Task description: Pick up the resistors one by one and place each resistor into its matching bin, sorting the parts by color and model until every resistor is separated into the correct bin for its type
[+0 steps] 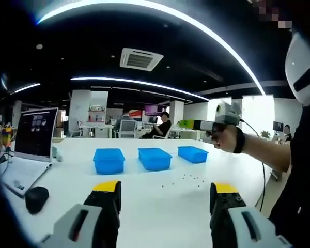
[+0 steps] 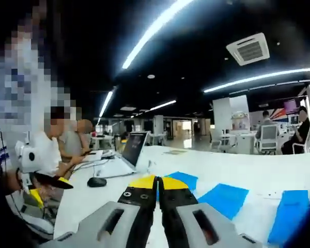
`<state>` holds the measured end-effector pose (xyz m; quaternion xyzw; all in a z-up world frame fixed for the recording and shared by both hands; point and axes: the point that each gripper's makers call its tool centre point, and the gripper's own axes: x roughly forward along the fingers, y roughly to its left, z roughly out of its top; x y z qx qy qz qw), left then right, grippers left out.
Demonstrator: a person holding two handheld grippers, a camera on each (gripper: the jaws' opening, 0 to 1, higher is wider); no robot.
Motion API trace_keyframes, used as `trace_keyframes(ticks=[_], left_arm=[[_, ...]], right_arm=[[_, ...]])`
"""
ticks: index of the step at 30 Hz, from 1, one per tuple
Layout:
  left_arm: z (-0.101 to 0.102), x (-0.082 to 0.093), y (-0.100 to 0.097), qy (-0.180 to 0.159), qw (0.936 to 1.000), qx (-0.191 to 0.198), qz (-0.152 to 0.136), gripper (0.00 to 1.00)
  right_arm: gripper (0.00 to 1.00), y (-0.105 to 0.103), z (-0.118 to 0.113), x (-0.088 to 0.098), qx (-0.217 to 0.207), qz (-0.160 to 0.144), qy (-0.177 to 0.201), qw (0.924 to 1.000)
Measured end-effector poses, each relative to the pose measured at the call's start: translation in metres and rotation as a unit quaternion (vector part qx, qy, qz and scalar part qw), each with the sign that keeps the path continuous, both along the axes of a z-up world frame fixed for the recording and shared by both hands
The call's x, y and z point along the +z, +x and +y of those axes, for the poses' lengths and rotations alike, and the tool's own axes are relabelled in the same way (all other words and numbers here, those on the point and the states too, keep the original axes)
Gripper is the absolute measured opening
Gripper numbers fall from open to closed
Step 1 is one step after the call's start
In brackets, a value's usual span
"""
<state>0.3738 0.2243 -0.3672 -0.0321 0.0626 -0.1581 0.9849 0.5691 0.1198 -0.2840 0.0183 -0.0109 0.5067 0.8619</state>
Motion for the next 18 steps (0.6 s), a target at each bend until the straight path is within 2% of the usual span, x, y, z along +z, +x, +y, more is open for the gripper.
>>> trace_keyframes(ticks=[5,8,9,12,18], left_arm=[[0.005,-0.001,-0.002,-0.003,1.0,0.008,0.0,0.7],[0.006,-0.001,-0.003,-0.003,0.9999,0.01,0.0,0.7],[0.007,-0.001,-0.003,-0.004,0.9999,0.011,0.0,0.7],[0.009,-0.001,-0.004,-0.004,0.9999,0.014,-0.001,0.7],[0.014,0.002,-0.008,0.001,0.9998,0.019,0.0,0.7]], right_arm=[[0.05,0.04,0.054,0.006,0.018,0.01,-0.006,0.9998],[0.05,0.064,0.093,0.001,0.017,-0.001,-0.038,0.9991],[0.05,0.072,0.104,0.001,0.016,0.0,-0.038,0.9992],[0.05,0.092,0.131,-0.002,0.005,-0.007,-0.05,0.9987],[0.05,0.117,0.169,-0.017,0.0,0.015,-0.073,0.9972]])
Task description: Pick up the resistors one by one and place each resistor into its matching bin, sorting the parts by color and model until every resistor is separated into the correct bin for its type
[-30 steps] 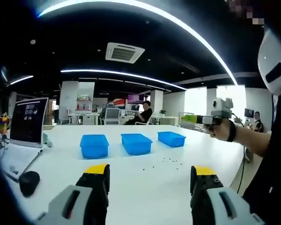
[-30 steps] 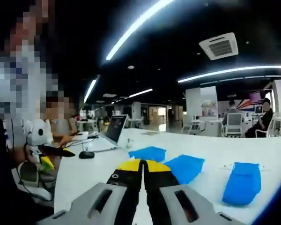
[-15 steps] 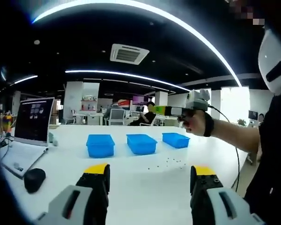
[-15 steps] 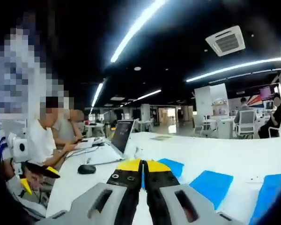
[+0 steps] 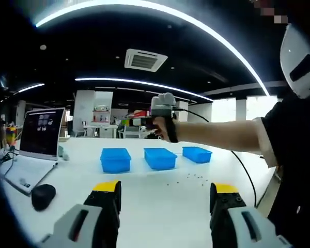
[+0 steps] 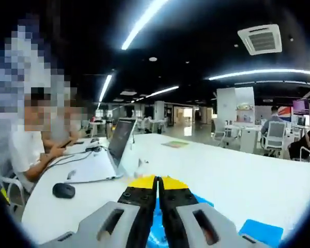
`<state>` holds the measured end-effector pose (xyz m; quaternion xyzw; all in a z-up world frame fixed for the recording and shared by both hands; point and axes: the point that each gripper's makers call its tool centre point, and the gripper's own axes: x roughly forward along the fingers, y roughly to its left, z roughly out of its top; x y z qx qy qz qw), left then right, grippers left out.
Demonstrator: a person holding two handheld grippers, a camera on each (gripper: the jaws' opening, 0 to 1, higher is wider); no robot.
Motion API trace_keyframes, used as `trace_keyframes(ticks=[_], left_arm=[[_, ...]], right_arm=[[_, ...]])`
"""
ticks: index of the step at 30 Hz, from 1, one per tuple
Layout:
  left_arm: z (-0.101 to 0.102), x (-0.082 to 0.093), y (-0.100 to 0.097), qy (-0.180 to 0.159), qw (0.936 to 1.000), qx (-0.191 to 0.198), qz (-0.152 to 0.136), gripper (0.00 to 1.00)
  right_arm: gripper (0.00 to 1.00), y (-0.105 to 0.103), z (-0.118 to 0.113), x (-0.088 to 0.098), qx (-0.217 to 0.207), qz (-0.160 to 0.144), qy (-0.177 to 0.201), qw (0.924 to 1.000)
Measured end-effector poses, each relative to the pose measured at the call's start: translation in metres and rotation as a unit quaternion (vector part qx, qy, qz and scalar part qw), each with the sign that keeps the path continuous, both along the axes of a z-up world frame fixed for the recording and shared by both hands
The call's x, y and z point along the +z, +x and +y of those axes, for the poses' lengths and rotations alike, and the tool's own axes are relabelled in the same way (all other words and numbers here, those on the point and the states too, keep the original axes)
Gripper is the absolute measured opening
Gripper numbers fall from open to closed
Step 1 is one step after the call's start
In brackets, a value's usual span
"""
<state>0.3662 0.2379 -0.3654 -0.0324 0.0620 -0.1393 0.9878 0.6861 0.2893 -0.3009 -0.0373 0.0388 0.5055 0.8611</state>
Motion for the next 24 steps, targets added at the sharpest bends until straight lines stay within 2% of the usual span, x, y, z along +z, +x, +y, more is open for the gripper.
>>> trace_keyframes(ticks=[6,7,12,15,20,24], left_arm=[[0.006,0.001,-0.002,-0.002,1.0,0.007,-0.002,0.7],[0.006,0.001,-0.002,-0.002,1.0,0.007,-0.001,0.7],[0.006,0.0,-0.003,-0.002,1.0,0.006,0.0,0.7],[0.006,0.001,-0.003,-0.004,1.0,0.006,-0.003,0.7],[0.005,0.002,-0.002,-0.004,1.0,0.004,-0.005,0.7],[0.002,0.003,0.001,-0.002,1.0,-0.003,-0.008,0.7]], right_arm=[[0.06,0.008,0.013,-0.014,-0.012,-0.002,-0.028,0.9995],[0.08,0.008,0.014,-0.015,-0.012,-0.004,-0.031,0.9995],[0.32,0.011,0.01,-0.012,-0.025,-0.025,-0.033,0.9988],[0.36,0.009,0.005,-0.009,-0.023,-0.029,-0.033,0.9988],[0.38,-0.001,-0.017,-0.003,-0.021,-0.03,-0.023,0.9991],[0.38,-0.019,-0.051,0.0,-0.018,-0.028,-0.01,0.9994]])
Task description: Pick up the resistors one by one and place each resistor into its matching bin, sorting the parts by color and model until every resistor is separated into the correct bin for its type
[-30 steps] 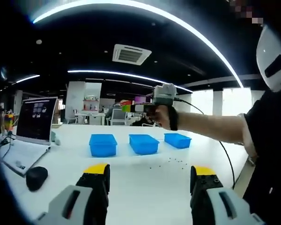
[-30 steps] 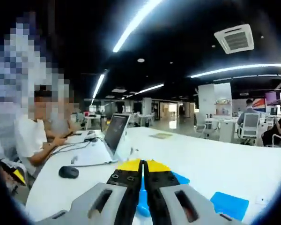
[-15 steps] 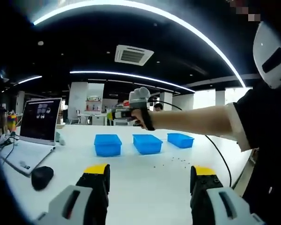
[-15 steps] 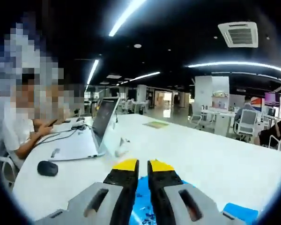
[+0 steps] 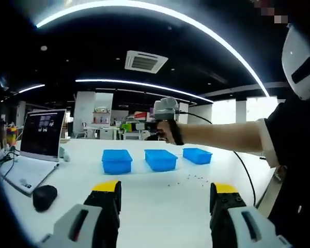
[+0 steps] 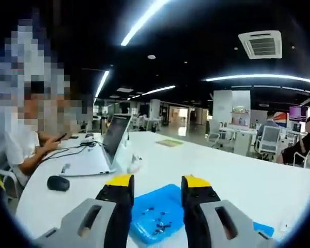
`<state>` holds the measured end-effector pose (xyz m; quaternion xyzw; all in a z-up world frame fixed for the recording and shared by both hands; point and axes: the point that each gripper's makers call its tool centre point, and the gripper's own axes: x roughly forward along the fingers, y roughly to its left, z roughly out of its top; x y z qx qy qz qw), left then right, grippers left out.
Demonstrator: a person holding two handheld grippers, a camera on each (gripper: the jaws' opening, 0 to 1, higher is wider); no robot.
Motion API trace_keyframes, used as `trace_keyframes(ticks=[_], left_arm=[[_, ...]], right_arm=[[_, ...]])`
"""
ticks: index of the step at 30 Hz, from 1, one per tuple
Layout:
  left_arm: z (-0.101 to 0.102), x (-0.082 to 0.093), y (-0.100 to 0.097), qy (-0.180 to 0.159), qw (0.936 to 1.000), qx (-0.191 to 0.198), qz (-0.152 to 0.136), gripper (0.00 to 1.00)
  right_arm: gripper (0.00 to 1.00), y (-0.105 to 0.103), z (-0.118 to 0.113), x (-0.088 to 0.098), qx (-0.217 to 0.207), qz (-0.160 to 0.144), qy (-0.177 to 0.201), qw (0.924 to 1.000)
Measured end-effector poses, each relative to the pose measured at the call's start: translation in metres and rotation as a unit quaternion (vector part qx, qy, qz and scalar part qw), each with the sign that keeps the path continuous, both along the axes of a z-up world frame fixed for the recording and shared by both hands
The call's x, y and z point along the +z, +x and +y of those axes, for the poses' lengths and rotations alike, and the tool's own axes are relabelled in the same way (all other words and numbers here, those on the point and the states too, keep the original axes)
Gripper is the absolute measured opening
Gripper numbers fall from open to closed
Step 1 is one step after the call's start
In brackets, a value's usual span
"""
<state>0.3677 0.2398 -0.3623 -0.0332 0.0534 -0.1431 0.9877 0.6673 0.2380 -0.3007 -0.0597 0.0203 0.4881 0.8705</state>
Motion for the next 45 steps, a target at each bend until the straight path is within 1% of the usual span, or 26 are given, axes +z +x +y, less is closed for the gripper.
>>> trace_keyframes(ticks=[2,3,4,8,9,10,12,14,15,17,21,23,24,27,31,34,38,45], left_arm=[[-0.002,0.001,0.002,-0.001,1.0,-0.004,-0.002,0.7],[-0.003,0.0,0.004,-0.001,1.0,-0.007,-0.003,0.7],[-0.004,0.0,0.006,-0.001,0.9999,-0.01,-0.004,0.7],[-0.011,0.0,0.015,-0.001,0.9997,-0.025,-0.005,0.7],[-0.013,0.0,0.017,-0.002,0.9995,-0.03,-0.006,0.7],[-0.016,-0.001,0.019,-0.003,0.9994,-0.034,-0.006,0.7],[-0.022,-0.002,0.023,-0.002,0.999,-0.044,-0.005,0.7],[-0.026,-0.003,0.027,-0.002,0.9987,-0.051,-0.004,0.7],[-0.029,-0.003,0.028,-0.002,0.9985,-0.055,-0.003,0.7],[-0.034,-0.003,0.031,-0.001,0.998,-0.064,-0.002,0.7],[-0.042,-0.004,0.036,0.002,0.9971,-0.076,0.001,0.7],[-0.046,-0.003,0.037,0.004,0.9967,-0.081,0.003,0.7],[-0.047,-0.003,0.037,0.005,0.9966,-0.083,0.003,0.7],[-0.05,-0.003,0.038,0.01,0.9962,-0.086,0.006,0.7],[-0.052,-0.003,0.038,0.012,0.996,-0.088,0.009,0.71],[-0.055,-0.004,0.039,0.015,0.9959,-0.088,0.013,0.71],[-0.058,-0.003,0.038,0.016,0.9957,-0.09,0.012,0.71],[-0.055,-0.004,0.037,0.017,0.9963,-0.083,0.015,0.71]], right_arm=[[0.38,-0.011,-0.024,0.0,0.0,-0.001,0.007,1.0],[0.38,-0.019,-0.042,-0.001,-0.004,-0.002,0.015,0.9999],[0.38,-0.021,-0.046,-0.001,-0.005,-0.003,0.017,0.9998],[0.39,-0.056,-0.112,-0.011,-0.019,-0.006,0.024,0.9995],[0.39,-0.064,-0.129,-0.013,-0.028,-0.008,0.024,0.9993],[0.39,-0.077,-0.15,-0.017,-0.032,-0.009,0.026,0.9991],[0.39,-0.093,-0.183,-0.025,-0.049,-0.016,0.02,0.9985],[0.39,-0.108,-0.209,-0.031,-0.064,-0.025,0.016,0.9975],[0.39,-0.117,-0.222,-0.035,-0.07,-0.023,0.015,0.9971],[0.39,-0.135,-0.25,-0.043,-0.096,-0.023,0.011,0.9951],[0.39,-0.175,-0.293,-0.053,-0.127,-0.018,0.021,0.9916],[0.39,-0.194,-0.311,-0.06,-0.145,-0.013,0.017,0.9892],[0.39,-0.208,-0.32,-0.063,-0.151,-0.014,0.015,0.9884],[0.41,-0.233,-0.335,-0.07,-0.165,-0.004,0.01,0.9863],[0.41,-0.247,-0.348,-0.07,-0.183,-0.003,-0.003,0.9831],[0.41,-0.247,-0.35,-0.065,-0.185,-0.008,-0.002,0.9827],[0.41,-0.246,-0.347,-0.066,-0.177,-0.012,-0.008,0.9842],[0.41,-0.246,-0.344,-0.067,-0.167,-0.012,-0.011,0.9858]])
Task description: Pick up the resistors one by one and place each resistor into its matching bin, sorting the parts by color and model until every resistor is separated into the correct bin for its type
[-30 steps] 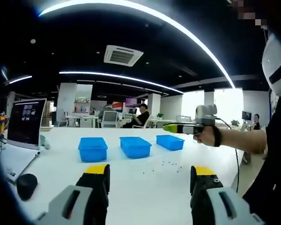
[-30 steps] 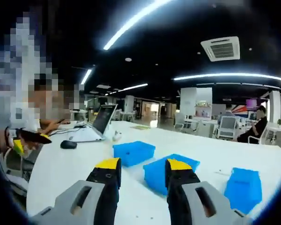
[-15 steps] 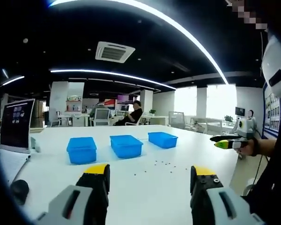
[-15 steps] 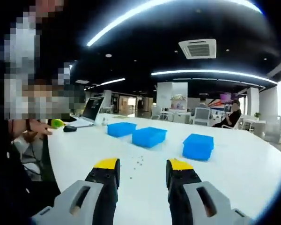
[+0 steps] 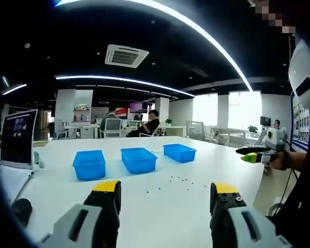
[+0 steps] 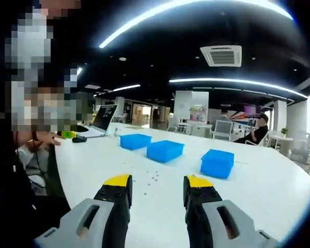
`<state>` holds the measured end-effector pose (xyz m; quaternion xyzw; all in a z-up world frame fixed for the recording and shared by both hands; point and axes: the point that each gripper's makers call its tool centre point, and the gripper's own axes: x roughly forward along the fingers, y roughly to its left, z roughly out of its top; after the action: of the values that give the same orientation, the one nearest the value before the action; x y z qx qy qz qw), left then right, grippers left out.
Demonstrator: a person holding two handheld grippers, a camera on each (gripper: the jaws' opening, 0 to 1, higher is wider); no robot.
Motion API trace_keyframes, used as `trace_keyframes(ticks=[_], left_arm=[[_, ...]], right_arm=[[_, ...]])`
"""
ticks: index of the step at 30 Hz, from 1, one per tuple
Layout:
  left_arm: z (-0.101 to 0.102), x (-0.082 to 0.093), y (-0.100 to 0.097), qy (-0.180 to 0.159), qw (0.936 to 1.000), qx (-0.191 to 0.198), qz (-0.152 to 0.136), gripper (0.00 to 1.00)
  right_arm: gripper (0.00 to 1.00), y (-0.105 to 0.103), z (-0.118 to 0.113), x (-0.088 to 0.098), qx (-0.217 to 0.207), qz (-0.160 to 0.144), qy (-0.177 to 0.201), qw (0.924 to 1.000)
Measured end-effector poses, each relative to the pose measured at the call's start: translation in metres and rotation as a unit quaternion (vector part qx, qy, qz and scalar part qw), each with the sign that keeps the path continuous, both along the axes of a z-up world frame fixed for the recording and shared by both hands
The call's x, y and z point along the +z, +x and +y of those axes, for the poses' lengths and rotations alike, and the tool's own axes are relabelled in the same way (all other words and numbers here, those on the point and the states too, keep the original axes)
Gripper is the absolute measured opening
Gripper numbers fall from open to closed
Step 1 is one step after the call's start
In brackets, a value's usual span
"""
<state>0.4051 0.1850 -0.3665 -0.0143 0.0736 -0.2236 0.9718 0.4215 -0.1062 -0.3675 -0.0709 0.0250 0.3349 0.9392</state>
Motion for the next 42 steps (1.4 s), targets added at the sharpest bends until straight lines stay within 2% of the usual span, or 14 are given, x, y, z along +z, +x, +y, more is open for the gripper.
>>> trace_keyframes(ticks=[42], left_arm=[[0.009,-0.005,0.004,-0.005,1.0,0.005,0.005,0.71]], right_arm=[[0.41,-0.003,0.009,-0.009,0.016,0.012,-0.026,0.9995]])
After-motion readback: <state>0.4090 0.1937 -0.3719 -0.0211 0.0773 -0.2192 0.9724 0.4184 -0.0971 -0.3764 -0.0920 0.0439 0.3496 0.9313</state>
